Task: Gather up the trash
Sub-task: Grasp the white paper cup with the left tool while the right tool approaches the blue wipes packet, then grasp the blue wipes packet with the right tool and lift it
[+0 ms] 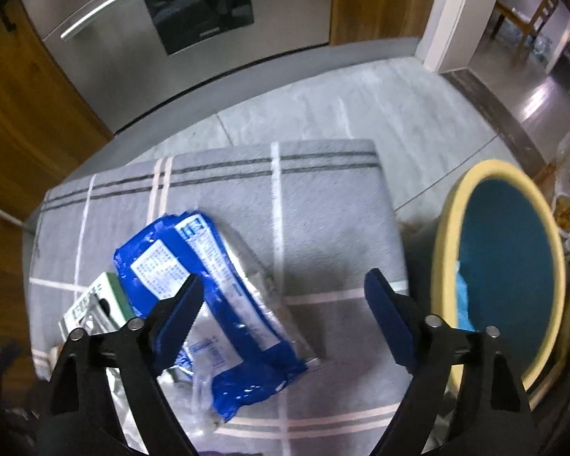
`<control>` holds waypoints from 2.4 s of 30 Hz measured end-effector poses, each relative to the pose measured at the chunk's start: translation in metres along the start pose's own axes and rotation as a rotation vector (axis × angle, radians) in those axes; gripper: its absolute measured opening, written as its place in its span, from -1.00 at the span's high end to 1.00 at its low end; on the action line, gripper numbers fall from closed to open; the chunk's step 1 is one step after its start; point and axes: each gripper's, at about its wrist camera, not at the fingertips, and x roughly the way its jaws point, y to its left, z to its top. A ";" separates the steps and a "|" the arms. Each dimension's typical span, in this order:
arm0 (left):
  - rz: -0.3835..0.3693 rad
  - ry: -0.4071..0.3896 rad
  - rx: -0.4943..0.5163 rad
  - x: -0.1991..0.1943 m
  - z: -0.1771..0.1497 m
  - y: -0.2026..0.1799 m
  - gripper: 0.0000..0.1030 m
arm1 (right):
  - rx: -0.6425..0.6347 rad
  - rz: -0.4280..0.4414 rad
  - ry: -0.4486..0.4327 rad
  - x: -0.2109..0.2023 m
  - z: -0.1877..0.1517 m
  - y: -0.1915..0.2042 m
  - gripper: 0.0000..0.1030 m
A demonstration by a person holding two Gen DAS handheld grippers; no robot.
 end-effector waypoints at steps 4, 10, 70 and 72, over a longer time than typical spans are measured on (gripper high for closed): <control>0.043 0.035 0.102 0.016 -0.011 -0.016 -0.72 | 0.014 0.054 0.032 0.005 0.000 0.002 -0.35; 0.071 0.127 0.119 0.035 -0.014 -0.015 -0.04 | -0.007 0.040 0.078 0.014 -0.002 0.009 -0.28; -0.189 -0.332 0.314 -0.081 0.073 -0.106 0.70 | -0.027 0.038 -0.310 -0.152 -0.037 -0.027 0.88; -0.197 -0.337 0.322 -0.083 0.072 -0.111 0.70 | -0.005 0.046 -0.315 -0.153 -0.043 -0.034 0.88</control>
